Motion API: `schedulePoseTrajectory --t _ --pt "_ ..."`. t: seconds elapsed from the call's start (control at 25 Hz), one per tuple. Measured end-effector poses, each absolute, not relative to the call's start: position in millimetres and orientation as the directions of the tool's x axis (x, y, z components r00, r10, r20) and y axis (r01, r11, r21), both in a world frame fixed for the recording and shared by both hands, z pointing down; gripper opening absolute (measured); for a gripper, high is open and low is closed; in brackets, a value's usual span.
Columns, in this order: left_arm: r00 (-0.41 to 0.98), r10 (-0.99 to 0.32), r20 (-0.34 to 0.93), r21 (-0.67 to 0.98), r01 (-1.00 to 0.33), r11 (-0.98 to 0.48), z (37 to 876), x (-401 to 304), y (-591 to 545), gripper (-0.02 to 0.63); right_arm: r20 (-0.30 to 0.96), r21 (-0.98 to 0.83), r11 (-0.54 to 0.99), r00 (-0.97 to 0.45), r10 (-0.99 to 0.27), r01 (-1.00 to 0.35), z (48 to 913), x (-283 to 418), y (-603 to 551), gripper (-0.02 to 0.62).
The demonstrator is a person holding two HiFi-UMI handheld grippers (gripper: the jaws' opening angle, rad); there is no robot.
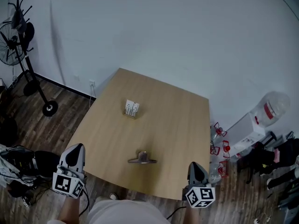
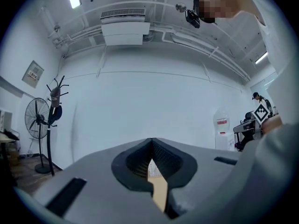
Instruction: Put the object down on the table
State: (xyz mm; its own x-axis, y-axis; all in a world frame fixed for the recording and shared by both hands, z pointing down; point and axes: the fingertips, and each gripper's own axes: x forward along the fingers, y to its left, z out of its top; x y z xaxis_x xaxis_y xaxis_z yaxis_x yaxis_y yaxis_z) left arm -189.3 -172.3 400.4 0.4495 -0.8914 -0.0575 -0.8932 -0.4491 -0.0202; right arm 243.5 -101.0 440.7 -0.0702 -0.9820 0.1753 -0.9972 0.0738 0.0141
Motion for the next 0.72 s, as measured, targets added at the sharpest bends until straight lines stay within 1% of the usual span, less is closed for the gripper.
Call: schedulePoseTrajectory --t 0.16,0.4,0.72 --pt "0.473 -0.878 -0.078 -0.058 -0.881 -0.469 388.2 -182.6 -168.8 0.006 0.17 0.016 0.055 -0.052 -0.984 -0.998 436.4 246.2 -99.0 -0.003" --pt "0.486 -0.872 -0.056 -0.081 -0.873 -0.481 391.1 -185.2 -169.1 0.006 0.173 0.015 0.027 -0.024 -0.985 -1.0 433.7 244.9 -92.5 -0.003" --pt "0.514 -0.852 -0.104 -0.026 -0.857 -0.514 377.6 -188.0 -176.6 0.006 0.169 0.034 0.006 0.0 -0.986 -0.999 425.7 234.2 -83.3 -0.003"
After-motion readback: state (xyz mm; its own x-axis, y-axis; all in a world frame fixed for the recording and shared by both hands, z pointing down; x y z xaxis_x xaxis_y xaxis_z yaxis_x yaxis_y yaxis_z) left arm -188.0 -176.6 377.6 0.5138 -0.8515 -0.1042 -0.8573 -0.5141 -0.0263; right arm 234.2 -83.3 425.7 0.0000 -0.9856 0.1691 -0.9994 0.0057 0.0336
